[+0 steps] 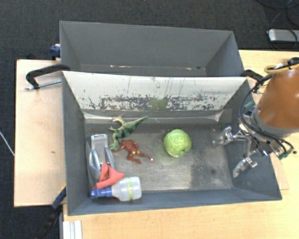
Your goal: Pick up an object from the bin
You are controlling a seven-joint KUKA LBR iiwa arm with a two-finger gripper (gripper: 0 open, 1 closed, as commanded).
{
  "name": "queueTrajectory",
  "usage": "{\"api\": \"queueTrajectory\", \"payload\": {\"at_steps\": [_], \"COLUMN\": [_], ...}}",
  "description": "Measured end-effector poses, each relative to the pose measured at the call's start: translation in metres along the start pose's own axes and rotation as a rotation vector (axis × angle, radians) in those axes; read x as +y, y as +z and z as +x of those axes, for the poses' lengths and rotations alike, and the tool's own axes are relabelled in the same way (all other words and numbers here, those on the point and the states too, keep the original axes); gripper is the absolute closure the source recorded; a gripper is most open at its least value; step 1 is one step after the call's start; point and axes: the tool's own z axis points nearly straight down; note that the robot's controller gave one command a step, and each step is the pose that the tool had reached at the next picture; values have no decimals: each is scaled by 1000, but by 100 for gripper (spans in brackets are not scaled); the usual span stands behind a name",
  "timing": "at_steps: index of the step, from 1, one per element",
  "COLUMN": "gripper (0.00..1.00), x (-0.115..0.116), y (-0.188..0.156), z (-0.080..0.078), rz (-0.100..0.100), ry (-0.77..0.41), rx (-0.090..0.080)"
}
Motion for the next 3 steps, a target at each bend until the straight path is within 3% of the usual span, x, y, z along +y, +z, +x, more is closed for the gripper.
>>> {"api": "queueTrajectory", "payload": {"at_steps": [1, 2, 3], "gripper": [0, 0, 100], "x": [-30, -27, 37], "y": [-17, 17, 49], "z": [-38, -40, -26], "rz": [12, 6, 2], "ry": [-200, -270, -458], "rx": [-11, -6, 1]}}
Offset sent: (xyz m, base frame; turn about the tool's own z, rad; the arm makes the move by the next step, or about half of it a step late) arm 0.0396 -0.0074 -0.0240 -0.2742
